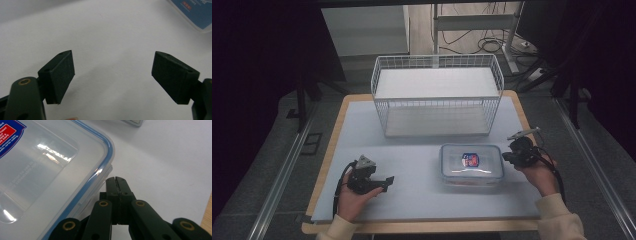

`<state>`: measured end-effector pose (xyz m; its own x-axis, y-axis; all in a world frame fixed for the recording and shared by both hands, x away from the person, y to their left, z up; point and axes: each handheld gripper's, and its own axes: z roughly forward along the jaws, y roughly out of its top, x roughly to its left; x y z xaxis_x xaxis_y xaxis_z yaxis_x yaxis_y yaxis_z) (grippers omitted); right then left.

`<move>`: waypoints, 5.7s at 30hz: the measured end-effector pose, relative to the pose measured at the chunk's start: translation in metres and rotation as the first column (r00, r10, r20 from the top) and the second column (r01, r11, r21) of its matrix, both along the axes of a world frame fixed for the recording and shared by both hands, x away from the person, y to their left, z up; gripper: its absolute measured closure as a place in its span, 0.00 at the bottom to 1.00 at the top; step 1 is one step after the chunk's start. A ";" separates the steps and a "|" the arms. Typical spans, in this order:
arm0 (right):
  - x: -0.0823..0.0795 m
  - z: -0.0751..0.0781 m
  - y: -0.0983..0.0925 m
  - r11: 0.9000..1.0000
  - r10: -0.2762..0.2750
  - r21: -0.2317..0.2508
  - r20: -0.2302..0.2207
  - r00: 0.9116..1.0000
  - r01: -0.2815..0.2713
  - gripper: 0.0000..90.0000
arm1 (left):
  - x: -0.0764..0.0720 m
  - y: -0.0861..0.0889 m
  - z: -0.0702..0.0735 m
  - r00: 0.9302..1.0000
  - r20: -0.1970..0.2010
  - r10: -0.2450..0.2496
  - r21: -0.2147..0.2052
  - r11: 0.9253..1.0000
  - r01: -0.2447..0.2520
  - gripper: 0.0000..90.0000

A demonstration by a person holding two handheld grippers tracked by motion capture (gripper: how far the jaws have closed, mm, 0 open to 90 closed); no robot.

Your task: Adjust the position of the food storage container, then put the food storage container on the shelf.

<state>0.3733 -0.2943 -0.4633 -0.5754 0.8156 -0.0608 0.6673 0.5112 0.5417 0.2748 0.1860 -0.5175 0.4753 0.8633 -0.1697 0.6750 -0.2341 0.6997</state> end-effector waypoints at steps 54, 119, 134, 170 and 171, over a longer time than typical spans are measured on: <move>-0.013 -0.005 0.063 0.980 0.154 0.119 0.043 0.987 -0.158 0.99 | 0.005 0.015 0.009 0.999 0.014 0.047 -0.065 0.997 -0.046 0.20; -0.034 -0.015 0.047 0.890 0.169 0.431 -0.012 0.986 -0.147 0.21 | 0.043 -0.027 0.012 0.963 -0.207 -0.174 -0.416 0.906 0.075 0.21; -0.029 -0.016 0.049 0.857 0.181 0.495 -0.036 0.983 -0.140 0.21 | 0.050 -0.030 -0.003 0.935 -0.275 -0.224 -0.462 0.884 0.076 0.21; -0.010 -0.041 0.063 0.739 0.254 0.673 -0.283 0.925 0.003 0.46 | 0.047 -0.021 -0.005 0.931 -0.250 -0.265 -0.526 0.845 0.099 0.41; -0.010 -0.041 0.063 0.742 0.254 0.670 -0.280 0.926 -0.001 0.46 | 0.046 -0.021 -0.004 0.933 -0.246 -0.264 -0.524 0.846 0.101 0.42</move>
<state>0.3628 -0.2313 -0.5039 -0.5564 0.4968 0.6661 0.8221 0.2126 0.5281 0.3208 0.1647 -0.5218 0.4714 0.5260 -0.7079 0.8484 -0.0512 0.5269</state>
